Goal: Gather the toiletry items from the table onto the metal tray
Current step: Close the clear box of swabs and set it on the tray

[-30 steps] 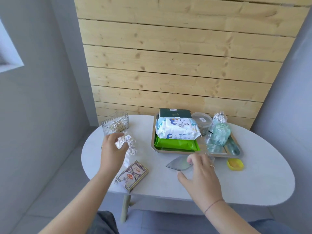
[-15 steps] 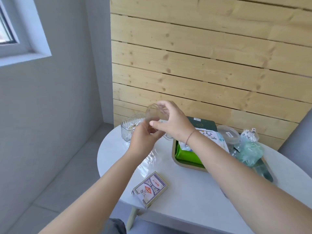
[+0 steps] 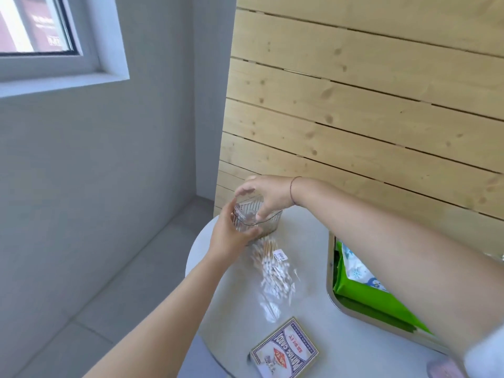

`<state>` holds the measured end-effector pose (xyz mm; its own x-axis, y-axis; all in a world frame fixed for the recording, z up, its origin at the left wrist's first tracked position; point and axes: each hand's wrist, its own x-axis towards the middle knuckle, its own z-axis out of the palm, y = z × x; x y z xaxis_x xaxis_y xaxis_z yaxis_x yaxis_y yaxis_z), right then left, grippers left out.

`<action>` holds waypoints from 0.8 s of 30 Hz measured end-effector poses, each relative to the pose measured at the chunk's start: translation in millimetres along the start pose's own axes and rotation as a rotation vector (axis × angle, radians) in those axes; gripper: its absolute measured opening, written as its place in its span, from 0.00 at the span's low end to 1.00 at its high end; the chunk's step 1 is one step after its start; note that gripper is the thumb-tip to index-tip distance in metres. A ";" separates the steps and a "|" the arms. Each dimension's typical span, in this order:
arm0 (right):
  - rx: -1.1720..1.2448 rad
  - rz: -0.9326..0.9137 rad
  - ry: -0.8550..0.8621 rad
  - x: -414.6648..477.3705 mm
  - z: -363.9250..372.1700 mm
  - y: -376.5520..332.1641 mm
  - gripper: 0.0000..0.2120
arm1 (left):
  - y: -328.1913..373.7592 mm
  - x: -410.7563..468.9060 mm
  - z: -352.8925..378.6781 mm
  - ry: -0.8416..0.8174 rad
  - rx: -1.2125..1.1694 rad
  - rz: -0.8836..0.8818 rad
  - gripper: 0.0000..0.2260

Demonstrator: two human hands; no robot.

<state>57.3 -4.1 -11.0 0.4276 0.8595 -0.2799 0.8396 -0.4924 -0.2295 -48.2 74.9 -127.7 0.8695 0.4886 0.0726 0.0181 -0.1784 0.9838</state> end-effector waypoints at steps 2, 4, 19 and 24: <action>0.038 -0.001 -0.025 5.4 1.3 4.0 0.31 | -4.8 2.8 0.8 0.023 0.003 0.019 0.36; 0.083 0.005 -0.073 4.1 2.8 6.5 0.32 | -5.6 2.7 1.0 0.033 0.013 0.037 0.33; 1.093 -0.065 0.467 -29.4 -7.9 38.1 0.19 | -16.2 10.7 -11.3 -0.204 -0.165 -0.080 0.28; 1.125 -0.026 0.282 -38.8 37.6 64.5 0.17 | -16.4 16.6 -22.3 -0.315 -0.098 -0.107 0.28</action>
<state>82.2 -74.4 -50.0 0.5933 0.8012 -0.0779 0.1373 -0.1961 -0.9709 -45.0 104.9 -139.0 0.9751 0.2101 -0.0711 0.0833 -0.0497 0.9953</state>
